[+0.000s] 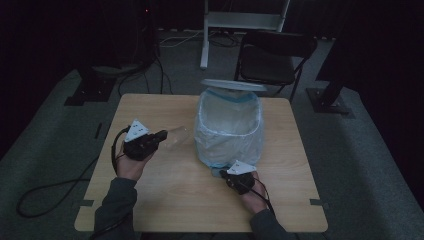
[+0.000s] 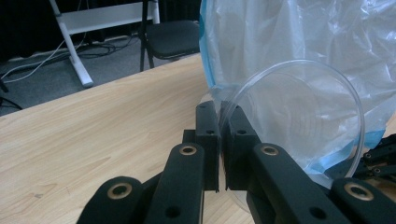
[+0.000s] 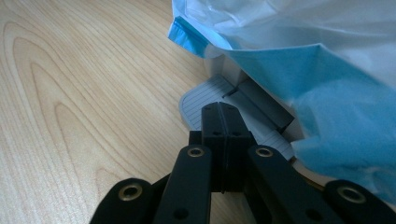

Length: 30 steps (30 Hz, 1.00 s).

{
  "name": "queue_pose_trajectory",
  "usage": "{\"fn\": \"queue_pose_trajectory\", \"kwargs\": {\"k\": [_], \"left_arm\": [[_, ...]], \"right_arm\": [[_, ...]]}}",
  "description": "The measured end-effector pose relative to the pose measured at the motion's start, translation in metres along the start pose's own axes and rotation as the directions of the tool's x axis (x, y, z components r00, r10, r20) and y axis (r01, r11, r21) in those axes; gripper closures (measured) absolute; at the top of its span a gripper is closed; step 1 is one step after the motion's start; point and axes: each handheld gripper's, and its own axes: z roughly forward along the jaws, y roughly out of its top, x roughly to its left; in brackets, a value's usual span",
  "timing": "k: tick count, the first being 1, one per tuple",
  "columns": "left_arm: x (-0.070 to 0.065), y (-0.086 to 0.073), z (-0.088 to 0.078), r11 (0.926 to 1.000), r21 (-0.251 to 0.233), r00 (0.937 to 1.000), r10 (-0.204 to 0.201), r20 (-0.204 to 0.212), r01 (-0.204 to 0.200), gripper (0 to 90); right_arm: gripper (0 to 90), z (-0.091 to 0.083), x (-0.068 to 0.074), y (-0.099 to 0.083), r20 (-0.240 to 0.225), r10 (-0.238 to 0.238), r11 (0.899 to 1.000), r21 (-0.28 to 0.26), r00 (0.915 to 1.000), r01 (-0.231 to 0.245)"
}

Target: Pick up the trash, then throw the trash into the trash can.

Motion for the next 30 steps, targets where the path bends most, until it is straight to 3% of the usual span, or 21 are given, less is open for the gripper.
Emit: {"fn": "queue_pose_trajectory", "kwargs": {"k": [30], "left_arm": [[-0.005,0.017,-0.008,0.9982,-0.059,0.9999,0.013,0.007,-0.013,87.1]], "right_arm": [[90.0,0.0,0.0,0.0,-0.004,0.001,1.0,-0.001,1.0,-0.001]]}}
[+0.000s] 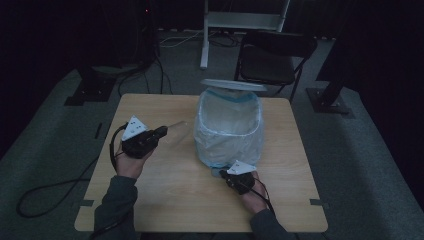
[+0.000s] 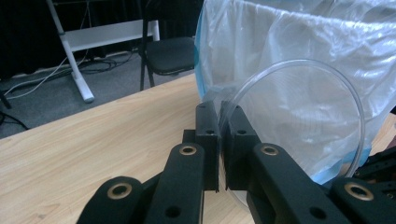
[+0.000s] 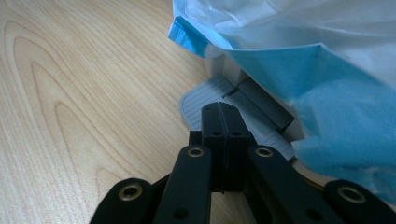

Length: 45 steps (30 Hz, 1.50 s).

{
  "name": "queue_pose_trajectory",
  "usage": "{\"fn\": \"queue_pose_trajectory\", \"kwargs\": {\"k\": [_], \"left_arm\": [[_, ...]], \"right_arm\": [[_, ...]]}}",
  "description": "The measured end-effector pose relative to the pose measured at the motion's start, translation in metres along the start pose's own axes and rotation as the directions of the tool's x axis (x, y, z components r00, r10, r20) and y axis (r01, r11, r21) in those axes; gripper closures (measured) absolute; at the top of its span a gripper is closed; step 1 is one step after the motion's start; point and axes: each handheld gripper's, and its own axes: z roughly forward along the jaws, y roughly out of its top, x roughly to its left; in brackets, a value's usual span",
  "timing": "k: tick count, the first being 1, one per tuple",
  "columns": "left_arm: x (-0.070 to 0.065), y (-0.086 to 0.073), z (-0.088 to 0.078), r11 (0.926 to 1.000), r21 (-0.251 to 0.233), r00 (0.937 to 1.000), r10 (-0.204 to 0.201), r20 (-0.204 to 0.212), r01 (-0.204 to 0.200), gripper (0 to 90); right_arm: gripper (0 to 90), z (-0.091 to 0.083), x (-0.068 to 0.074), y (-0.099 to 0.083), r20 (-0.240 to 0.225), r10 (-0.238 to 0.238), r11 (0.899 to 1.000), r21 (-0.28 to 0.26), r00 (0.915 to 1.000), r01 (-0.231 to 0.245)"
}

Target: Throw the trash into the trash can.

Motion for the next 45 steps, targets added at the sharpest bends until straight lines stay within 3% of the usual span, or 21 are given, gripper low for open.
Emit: {"fn": "queue_pose_trajectory", "kwargs": {"k": [18,31,45], "left_arm": [[-0.002,0.022,-0.002,0.9985,-0.049,0.9996,0.027,0.002,-0.027,87.1],[-0.003,0.031,0.001,0.9976,-0.047,0.9987,0.051,-0.001,-0.051,87.1],[-0.004,0.049,-0.003,0.9931,-0.1,0.9981,0.061,-0.008,-0.061,87.0]], "right_arm": [[90.0,0.0,0.0,0.0,0.003,-0.003,1.0,0.0,1.0,0.003],[90.0,0.0,0.0,0.0,0.001,-0.001,1.0,-0.001,1.0,0.001],[90.0,0.0,0.0,0.0,0.001,-0.001,1.0,0.0,1.0,0.001]]}}
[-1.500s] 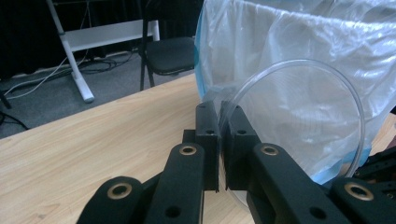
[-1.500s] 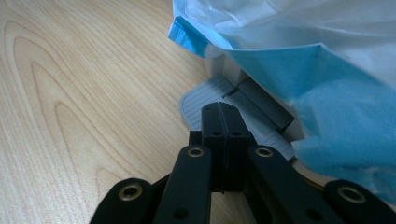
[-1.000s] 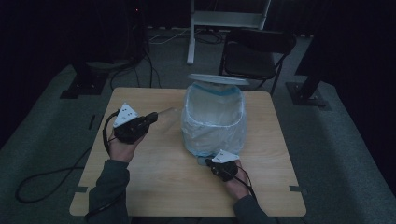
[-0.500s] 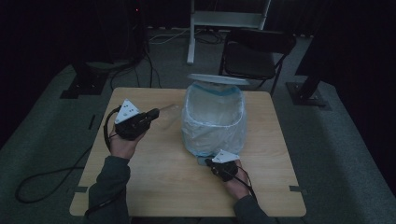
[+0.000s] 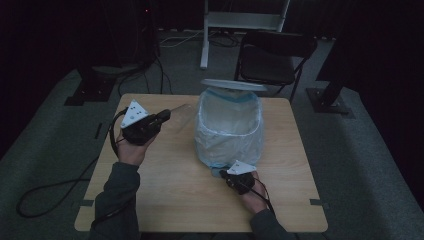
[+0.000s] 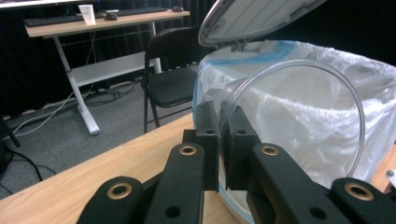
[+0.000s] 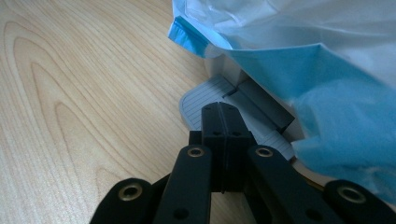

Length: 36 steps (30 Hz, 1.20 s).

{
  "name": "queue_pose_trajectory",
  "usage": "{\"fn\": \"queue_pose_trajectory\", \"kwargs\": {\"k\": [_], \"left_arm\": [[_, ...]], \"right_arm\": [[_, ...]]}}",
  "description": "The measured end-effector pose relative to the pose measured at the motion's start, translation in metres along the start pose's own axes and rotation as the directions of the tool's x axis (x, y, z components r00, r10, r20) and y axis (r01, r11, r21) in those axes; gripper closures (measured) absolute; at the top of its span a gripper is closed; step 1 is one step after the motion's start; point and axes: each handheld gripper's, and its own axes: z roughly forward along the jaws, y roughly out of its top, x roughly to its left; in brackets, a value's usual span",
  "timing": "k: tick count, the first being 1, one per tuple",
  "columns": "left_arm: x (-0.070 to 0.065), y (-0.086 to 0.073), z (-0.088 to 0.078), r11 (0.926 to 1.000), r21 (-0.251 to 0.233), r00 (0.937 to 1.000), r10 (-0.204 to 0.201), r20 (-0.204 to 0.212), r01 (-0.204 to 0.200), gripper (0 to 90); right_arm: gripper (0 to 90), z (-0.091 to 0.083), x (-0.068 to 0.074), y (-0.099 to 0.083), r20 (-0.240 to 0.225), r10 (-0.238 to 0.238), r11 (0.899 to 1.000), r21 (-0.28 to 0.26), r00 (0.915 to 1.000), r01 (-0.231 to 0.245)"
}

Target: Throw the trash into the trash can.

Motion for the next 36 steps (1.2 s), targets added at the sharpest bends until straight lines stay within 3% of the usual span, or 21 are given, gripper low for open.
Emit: {"fn": "queue_pose_trajectory", "kwargs": {"k": [13,36], "left_arm": [[-0.004,0.015,0.004,0.999,-0.044,0.9999,-0.003,0.016,0.004,87.0],[-0.02,0.028,0.027,0.9988,-0.048,0.9974,0.005,0.071,-0.002,87.0]], "right_arm": [[90.0,0.0,0.0,0.0,-0.001,0.001,1.0,-0.001,1.0,-0.001],[90.0,0.0,0.0,0.0,0.0,-0.001,1.0,0.001,1.0,0.001]]}}
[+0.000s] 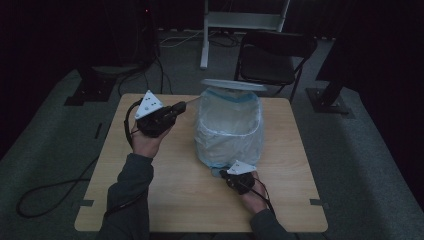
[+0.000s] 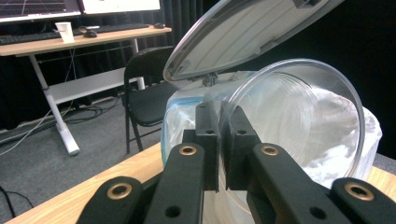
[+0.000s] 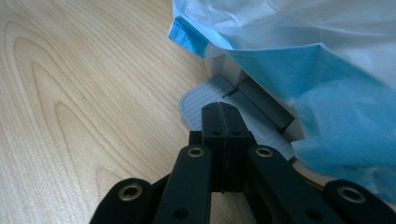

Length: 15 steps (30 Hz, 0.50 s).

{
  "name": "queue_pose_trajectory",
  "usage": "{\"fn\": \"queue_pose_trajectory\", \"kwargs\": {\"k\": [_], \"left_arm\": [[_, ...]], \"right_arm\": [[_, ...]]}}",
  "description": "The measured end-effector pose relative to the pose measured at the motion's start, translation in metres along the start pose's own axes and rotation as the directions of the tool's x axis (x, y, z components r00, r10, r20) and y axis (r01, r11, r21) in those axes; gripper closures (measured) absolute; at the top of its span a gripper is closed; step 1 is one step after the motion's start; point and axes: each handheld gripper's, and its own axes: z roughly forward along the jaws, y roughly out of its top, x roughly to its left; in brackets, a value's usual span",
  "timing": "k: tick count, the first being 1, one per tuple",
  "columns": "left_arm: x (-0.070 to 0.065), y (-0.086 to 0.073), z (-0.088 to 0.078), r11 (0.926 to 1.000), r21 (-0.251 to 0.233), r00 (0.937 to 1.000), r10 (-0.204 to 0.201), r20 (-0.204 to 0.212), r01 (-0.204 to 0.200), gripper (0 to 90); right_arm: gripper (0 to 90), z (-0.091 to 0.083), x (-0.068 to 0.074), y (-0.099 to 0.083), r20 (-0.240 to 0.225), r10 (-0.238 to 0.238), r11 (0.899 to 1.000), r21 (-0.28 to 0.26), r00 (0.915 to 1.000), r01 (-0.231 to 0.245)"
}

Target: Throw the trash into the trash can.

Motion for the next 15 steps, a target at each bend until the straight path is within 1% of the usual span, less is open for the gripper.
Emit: {"fn": "queue_pose_trajectory", "kwargs": {"k": [7,15], "left_arm": [[-0.004,0.002,0.008,1.0,0.008,0.9998,0.005,0.017,-0.005,86.9],[-0.007,0.003,0.017,0.9999,0.015,0.9995,-0.003,0.033,0.003,86.9]], "right_arm": [[90.0,0.0,0.0,0.0,-0.002,0.001,1.0,-0.001,1.0,-0.001],[90.0,0.0,0.0,0.0,-0.003,0.003,1.0,-0.001,1.0,-0.003]]}}
